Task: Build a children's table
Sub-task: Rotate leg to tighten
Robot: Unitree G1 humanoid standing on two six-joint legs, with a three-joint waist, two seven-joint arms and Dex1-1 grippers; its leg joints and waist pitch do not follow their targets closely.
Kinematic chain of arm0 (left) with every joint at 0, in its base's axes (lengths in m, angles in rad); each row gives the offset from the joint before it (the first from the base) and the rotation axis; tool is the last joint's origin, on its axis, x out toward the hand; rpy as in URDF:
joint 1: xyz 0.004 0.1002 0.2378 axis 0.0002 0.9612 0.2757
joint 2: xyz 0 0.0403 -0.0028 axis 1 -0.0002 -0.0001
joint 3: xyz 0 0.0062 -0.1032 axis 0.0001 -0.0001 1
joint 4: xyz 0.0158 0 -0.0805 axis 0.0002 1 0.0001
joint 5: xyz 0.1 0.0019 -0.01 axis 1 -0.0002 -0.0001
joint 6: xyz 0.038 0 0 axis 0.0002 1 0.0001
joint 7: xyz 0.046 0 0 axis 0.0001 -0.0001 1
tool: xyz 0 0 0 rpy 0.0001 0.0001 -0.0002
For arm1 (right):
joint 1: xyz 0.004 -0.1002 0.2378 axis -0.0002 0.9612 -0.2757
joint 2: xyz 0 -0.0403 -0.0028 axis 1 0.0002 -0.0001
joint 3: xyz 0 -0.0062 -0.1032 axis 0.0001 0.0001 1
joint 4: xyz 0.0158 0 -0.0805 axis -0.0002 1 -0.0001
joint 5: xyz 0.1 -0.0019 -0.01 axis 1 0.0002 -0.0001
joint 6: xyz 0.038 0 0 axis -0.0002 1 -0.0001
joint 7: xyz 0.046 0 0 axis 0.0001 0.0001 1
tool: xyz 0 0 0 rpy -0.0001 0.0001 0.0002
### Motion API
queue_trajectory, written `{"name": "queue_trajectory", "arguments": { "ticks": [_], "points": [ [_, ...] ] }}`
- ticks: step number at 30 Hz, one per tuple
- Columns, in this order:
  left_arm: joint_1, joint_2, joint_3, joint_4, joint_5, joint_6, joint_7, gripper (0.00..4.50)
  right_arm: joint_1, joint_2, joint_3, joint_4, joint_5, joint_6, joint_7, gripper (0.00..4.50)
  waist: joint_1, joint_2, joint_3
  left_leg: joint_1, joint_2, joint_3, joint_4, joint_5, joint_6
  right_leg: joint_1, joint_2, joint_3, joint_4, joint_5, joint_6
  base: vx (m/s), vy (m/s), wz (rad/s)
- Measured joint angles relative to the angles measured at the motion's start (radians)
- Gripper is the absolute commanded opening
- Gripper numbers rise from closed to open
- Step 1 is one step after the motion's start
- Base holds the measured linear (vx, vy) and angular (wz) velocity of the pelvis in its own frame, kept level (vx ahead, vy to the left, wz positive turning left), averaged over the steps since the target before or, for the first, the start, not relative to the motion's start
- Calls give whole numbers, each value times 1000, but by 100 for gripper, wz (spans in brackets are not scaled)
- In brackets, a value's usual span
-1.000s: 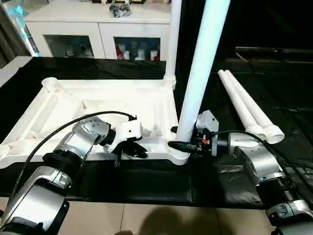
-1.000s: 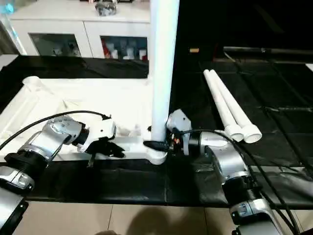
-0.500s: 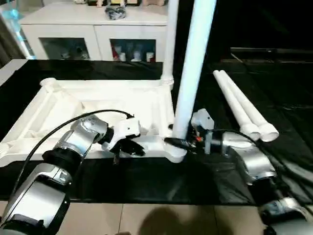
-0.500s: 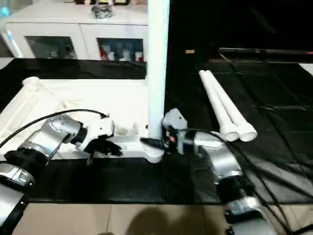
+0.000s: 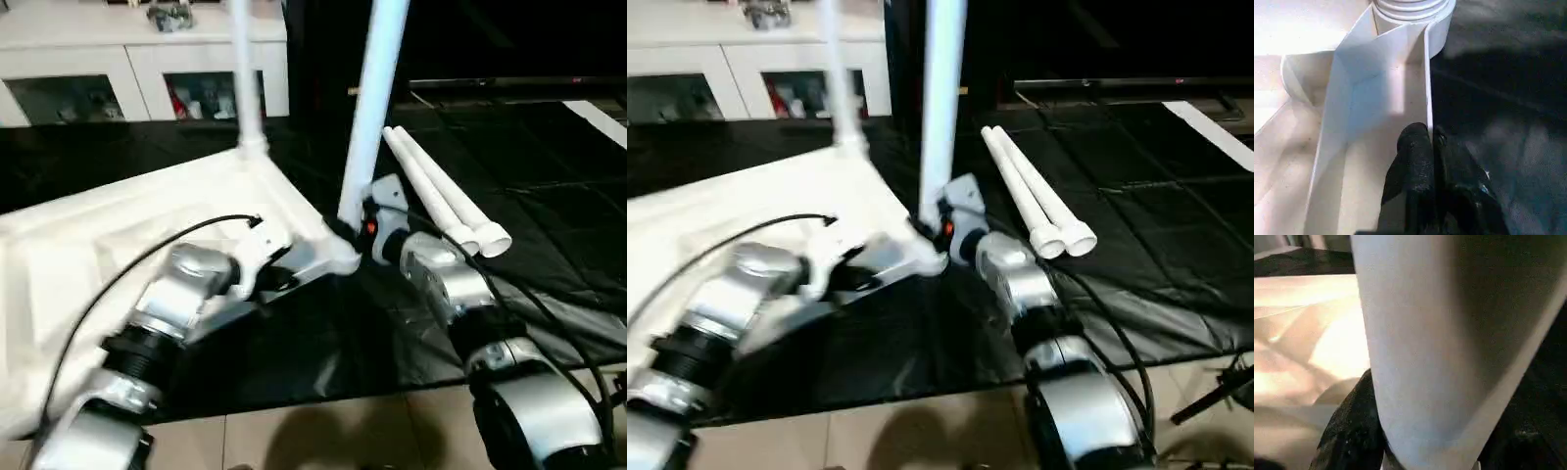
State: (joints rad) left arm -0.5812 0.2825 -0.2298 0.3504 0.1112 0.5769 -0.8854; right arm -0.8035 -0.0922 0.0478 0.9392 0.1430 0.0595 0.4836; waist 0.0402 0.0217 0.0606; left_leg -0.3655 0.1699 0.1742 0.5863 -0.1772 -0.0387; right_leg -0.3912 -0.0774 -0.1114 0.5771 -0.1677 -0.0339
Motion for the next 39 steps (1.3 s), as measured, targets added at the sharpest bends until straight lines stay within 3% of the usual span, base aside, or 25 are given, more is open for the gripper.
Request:
{"name": "queue_trajectory", "arguments": {
  "ticks": [5, 13, 14, 17, 20, 24, 31, 39],
  "points": [
    [-9, -20, -8, -10, 16, 18, 63, 0, -41, 12, -11, 57, -5, -17, -26, 193, 18, -1, -1, 0, 3, 0, -7, -3, -5, -5, 3, -2, 2, 9, -5, 0, 0, 0],
    [-15, -12, -25, -8, 25, 16, 84, 0, -56, 23, -20, 86, -19, -29, -35, 193, 18, -1, -1, 0, 3, 1, -6, -3, -6, -6, 3, -1, 2, 9, -6, 0, 0, 0],
    [-15, -9, -28, -8, 24, 13, 85, 0, -57, 24, -21, 89, -19, -30, -31, 228, 18, -1, -1, 0, 3, 1, -6, -3, -6, -5, 3, -1, 2, 9, -6, 0, 0, 0],
    [-17, -2, -35, 1, 23, -4, 84, 0, -60, 26, -30, 102, -19, -39, -25, 267, 18, -1, -1, 1, 3, 1, -7, -3, -6, -5, 3, -1, 2, 9, -6, 0, 0, 0],
    [-21, 4, -41, 11, 20, -23, 83, 0, -48, 27, -37, 132, -20, -51, -20, 273, 20, 1, -1, 0, 3, 1, -7, -3, -6, -5, 3, -1, 2, 10, -6, 0, 0, 0],
    [-33, 12, -44, 38, 19, -47, 82, 0, -43, 29, -38, 136, -29, -68, -16, 313, 19, 4, -1, 0, 3, 1, -6, -3, -6, -6, 3, -1, 2, 10, -6, 0, 0, 0],
    [-72, 36, -53, 122, 20, -129, 76, 0, 36, 3, -40, 111, -27, -75, 76, 361, 19, 11, 0, -2, 3, 1, -6, -3, -6, -8, 3, -1, 2, 10, -7, 0, 0, 0],
    [-101, 70, -61, 220, 12, -270, 5, 0, 209, -78, -5, -89, -1, -38, 280, 440, 28, 14, 1, -4, 4, 1, -6, -3, -6, -8, 3, -2, 1, 10, -7, 0, 0, 0]
  ]
}}
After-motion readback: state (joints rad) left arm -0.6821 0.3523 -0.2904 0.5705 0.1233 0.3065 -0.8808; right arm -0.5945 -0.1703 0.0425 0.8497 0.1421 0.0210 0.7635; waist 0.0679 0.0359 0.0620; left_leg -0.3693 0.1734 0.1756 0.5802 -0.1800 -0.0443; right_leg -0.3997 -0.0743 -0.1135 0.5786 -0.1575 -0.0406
